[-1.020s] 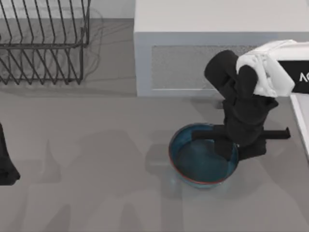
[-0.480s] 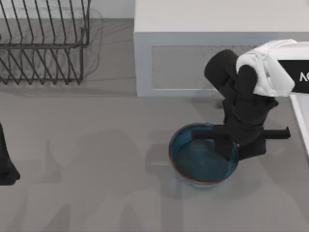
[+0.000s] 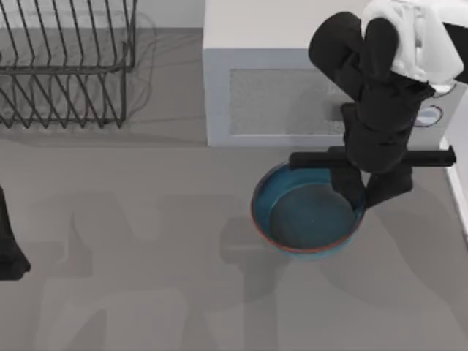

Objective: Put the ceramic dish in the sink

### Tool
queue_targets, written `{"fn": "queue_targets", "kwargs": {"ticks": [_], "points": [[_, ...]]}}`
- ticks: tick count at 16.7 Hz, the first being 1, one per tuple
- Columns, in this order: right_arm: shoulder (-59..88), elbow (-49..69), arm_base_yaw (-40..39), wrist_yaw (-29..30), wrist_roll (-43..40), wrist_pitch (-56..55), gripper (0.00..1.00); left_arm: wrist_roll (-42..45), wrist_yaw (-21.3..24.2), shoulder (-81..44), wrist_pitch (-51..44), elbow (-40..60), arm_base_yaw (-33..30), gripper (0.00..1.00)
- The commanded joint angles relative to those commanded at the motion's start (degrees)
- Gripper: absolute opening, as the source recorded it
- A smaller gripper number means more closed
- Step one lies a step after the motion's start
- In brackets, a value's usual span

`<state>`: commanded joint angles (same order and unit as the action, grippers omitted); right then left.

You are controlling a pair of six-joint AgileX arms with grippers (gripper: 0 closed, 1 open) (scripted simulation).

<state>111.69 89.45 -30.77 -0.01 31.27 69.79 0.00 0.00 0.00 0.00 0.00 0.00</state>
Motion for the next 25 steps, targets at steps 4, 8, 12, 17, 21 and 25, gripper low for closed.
{"fn": "queue_targets", "kwargs": {"ticks": [4,8,12,17,21,25], "points": [[-2.5,9.1,0.5,0.1,-0.3,10.6,0.0,0.0,0.0,0.0,0.0,0.0,0.0,1.0],[-3.5,11.4,0.7,0.1,-0.4,12.7,0.0,0.0,0.0,0.0,0.0,0.0,0.0,1.0],[-3.7,11.1,0.7,-0.2,-0.4,12.0,0.0,0.0,0.0,0.0,0.0,0.0,0.0,1.0],[-11.2,7.4,5.2,-5.4,-2.7,0.5,0.0,0.0,0.0,0.0,0.0,0.0,0.0,1.0],[-18.8,0.3,12.2,-12.0,-6.5,-18.6,0.0,0.0,0.0,0.0,0.0,0.0,0.0,1.0],[-24.1,-11.2,21.9,-18.3,-11.7,-41.9,0.0,0.0,0.0,0.0,0.0,0.0,0.0,1.0]]}}
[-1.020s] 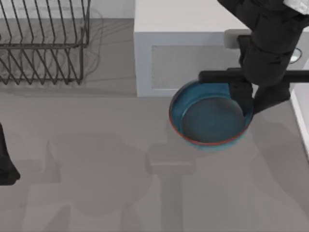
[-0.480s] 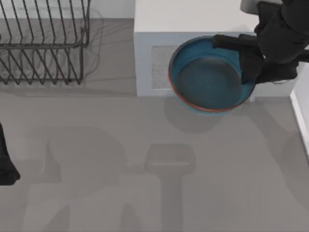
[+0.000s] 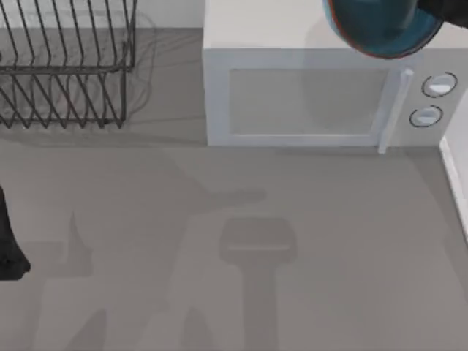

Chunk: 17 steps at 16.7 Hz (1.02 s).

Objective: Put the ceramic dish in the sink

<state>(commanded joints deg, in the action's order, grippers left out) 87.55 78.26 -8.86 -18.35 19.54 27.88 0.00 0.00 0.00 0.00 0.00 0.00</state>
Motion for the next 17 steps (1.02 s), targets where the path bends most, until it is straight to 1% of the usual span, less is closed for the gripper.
{"fn": "queue_targets", "kwargs": {"ticks": [5,10,12,14,17], "points": [[-2.3,-17.3,14.4,-5.9,-7.2,-31.0,0.0,0.0,0.0,0.0,0.0,0.0,0.0,1.0],[-2.0,-32.9,27.9,-9.1,-13.8,-59.1,0.0,0.0,0.0,0.0,0.0,0.0,0.0,1.0],[-2.0,-37.6,32.2,-9.7,-15.7,-67.8,0.0,0.0,0.0,0.0,0.0,0.0,0.0,1.0],[-2.0,-41.0,35.6,-10.1,-17.2,-74.1,0.0,0.0,0.0,0.0,0.0,0.0,0.0,1.0],[-2.0,-43.8,38.7,-10.4,-18.4,-79.3,0.0,0.0,0.0,0.0,0.0,0.0,0.0,1.0]]}}
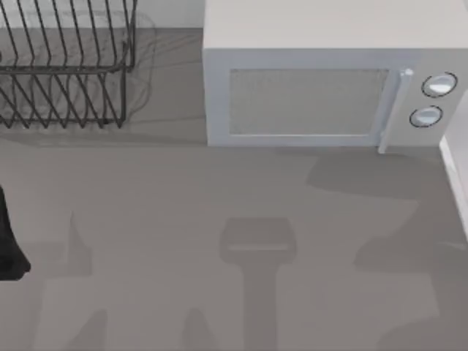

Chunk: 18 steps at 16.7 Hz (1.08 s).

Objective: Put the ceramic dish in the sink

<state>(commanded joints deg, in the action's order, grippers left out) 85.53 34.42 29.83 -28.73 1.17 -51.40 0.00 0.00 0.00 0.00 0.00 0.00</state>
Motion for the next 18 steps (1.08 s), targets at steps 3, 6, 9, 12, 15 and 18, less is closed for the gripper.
{"fn": "queue_targets", "kwargs": {"ticks": [3,6,9,12,15,18], "points": [[0.0,-0.3,0.3,0.0,-0.1,-0.5,0.0,0.0,0.0,0.0,0.0,0.0,0.0,1.0],[0.1,-0.1,0.1,0.0,0.0,-0.4,0.0,0.0,0.0,0.0,0.0,0.0,0.0,1.0],[2.2,-0.2,0.3,0.0,0.1,-2.5,0.0,0.0,0.0,0.0,0.0,0.0,0.0,1.0],[9.0,-0.8,0.4,-0.1,0.2,-9.8,0.0,0.0,0.0,0.0,0.0,0.0,0.0,1.0],[18.5,-2.2,0.5,-0.3,-0.1,-20.5,0.0,0.0,0.0,0.0,0.0,0.0,0.0,1.0],[28.3,-4.0,0.5,-0.2,-0.5,-32.1,0.0,0.0,0.0,0.0,0.0,0.0,0.0,1.0]]}}
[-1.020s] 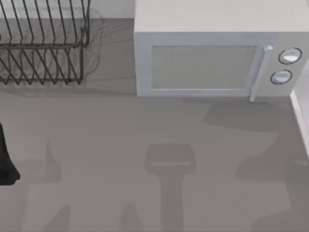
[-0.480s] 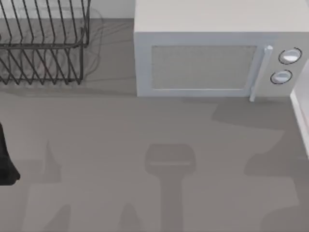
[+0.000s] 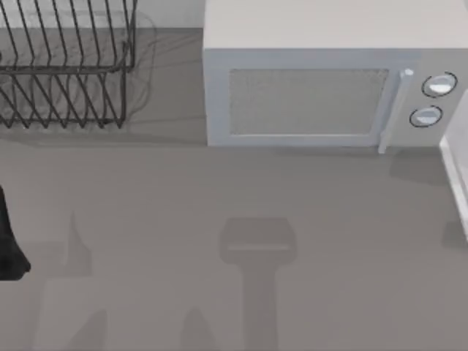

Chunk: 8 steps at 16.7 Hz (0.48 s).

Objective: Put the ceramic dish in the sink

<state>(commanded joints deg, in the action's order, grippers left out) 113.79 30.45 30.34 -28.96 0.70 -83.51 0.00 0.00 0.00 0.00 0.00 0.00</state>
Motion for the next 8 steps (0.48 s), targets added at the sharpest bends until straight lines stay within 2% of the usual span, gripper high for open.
{"fn": "queue_targets", "kwargs": {"ticks": [4,8], "points": [[10.0,-1.9,0.0,0.5,0.0,-12.1,0.0,0.0,0.0,0.0,0.0,0.0,0.0,1.0],[13.2,-2.4,-0.1,0.8,0.1,-15.9,0.0,0.0,0.0,0.0,0.0,0.0,0.0,1.0]]}}
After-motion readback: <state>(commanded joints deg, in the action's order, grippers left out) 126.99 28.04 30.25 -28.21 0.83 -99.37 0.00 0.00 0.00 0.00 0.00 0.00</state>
